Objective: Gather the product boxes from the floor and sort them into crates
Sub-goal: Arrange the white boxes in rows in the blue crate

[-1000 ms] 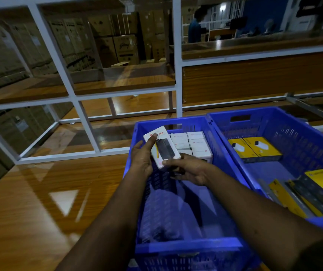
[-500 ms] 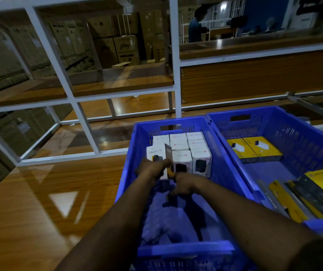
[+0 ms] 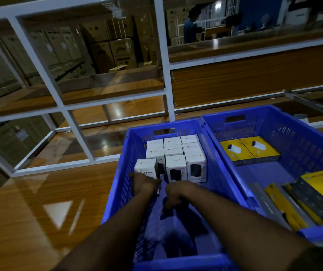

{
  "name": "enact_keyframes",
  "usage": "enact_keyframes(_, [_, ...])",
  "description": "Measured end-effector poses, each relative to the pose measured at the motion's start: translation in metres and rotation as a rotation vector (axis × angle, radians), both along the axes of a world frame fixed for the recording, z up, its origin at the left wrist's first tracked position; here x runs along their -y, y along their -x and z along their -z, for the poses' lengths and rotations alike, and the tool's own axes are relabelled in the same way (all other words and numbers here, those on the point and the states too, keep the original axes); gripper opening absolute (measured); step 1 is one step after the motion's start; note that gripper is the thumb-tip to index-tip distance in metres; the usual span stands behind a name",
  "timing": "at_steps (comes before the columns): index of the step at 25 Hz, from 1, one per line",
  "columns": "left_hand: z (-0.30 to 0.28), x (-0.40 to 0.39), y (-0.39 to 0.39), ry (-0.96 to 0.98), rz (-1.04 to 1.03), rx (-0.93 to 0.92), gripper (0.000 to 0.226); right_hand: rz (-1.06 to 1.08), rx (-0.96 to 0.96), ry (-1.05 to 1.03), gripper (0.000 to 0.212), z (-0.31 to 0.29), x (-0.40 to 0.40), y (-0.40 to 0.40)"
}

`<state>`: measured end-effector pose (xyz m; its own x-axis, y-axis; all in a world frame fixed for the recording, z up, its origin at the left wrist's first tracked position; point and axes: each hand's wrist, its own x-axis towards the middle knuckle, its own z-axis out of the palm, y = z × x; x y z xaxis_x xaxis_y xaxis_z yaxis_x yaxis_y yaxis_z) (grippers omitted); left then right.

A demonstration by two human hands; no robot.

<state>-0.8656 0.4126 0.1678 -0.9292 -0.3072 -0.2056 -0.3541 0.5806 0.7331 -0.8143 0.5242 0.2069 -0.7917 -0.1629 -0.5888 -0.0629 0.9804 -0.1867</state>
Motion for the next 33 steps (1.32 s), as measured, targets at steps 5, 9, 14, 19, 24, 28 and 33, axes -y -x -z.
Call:
enact_keyframes(5, [0.015, -0.006, 0.011, 0.002, 0.063, -0.036, 0.116, 0.131, -0.104, 0.124, 0.062, 0.016, 0.002, 0.014])
enact_keyframes(9, [0.029, -0.018, 0.019, -0.080, 0.093, -0.050, 0.103, 0.537, -0.254, 0.324, 0.078, 0.032, -0.002, 0.032])
enact_keyframes(14, [0.035, -0.020, 0.016, -0.129, 0.152, -0.080, 0.063, 0.652, -0.263, 0.356, 0.080, 0.046, -0.002, 0.039])
enact_keyframes(19, [0.043, -0.015, 0.022, -0.093, 0.203, -0.067, 0.053, 0.625, -0.264, 0.331, 0.085, 0.052, -0.005, 0.043])
enact_keyframes(24, [0.046, -0.014, 0.027, -0.053, 0.238, 0.046, 0.053, 0.578, -0.204, 0.294, 0.089, 0.051, -0.008, 0.039])
enact_keyframes(28, [0.038, -0.016, 0.030, -0.020, 0.177, 0.172, 0.104, 0.467, -0.139, 0.202, 0.055, 0.044, -0.012, 0.030])
enact_keyframes(33, [0.009, -0.024, 0.028, -0.002, -0.011, 0.088, 0.104, 0.442, -0.187, 0.169, 0.043, 0.033, -0.017, 0.026])
